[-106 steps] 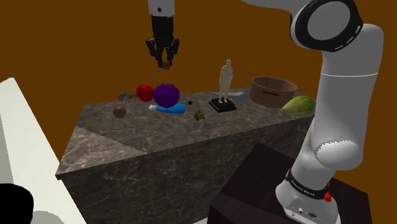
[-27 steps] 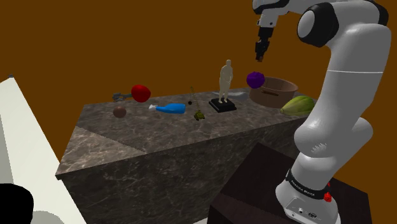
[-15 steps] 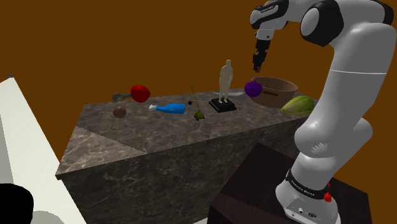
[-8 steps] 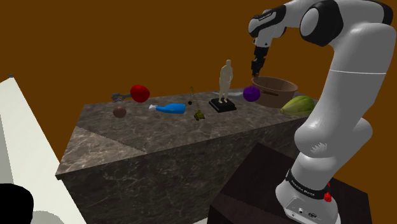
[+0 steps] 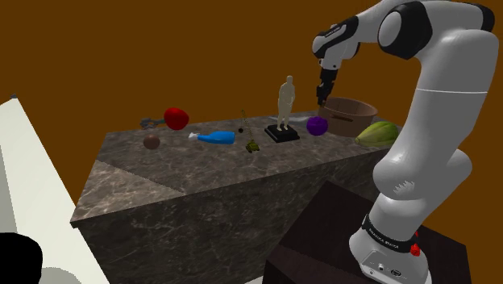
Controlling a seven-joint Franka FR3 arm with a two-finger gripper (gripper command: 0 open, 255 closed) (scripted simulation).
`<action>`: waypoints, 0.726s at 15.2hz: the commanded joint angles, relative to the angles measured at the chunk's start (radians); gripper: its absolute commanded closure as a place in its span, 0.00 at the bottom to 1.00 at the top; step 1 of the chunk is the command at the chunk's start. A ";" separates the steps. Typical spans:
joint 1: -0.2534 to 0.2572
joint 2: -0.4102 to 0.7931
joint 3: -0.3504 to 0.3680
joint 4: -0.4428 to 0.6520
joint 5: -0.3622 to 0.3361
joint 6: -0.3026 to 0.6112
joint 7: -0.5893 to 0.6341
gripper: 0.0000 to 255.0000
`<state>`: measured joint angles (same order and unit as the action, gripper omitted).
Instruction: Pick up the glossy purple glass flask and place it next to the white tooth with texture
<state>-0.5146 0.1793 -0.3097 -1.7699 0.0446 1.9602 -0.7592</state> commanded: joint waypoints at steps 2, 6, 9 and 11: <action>-0.001 0.009 0.001 -0.027 0.004 0.037 -0.002 1.00; -0.001 0.017 0.001 -0.048 0.007 0.066 -0.004 1.00; -0.001 0.017 0.001 -0.048 0.007 0.066 -0.004 1.00; -0.001 0.017 0.001 -0.048 0.007 0.066 -0.004 1.00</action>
<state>-0.5156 0.1970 -0.3082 -1.8180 0.0515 2.0257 -0.7634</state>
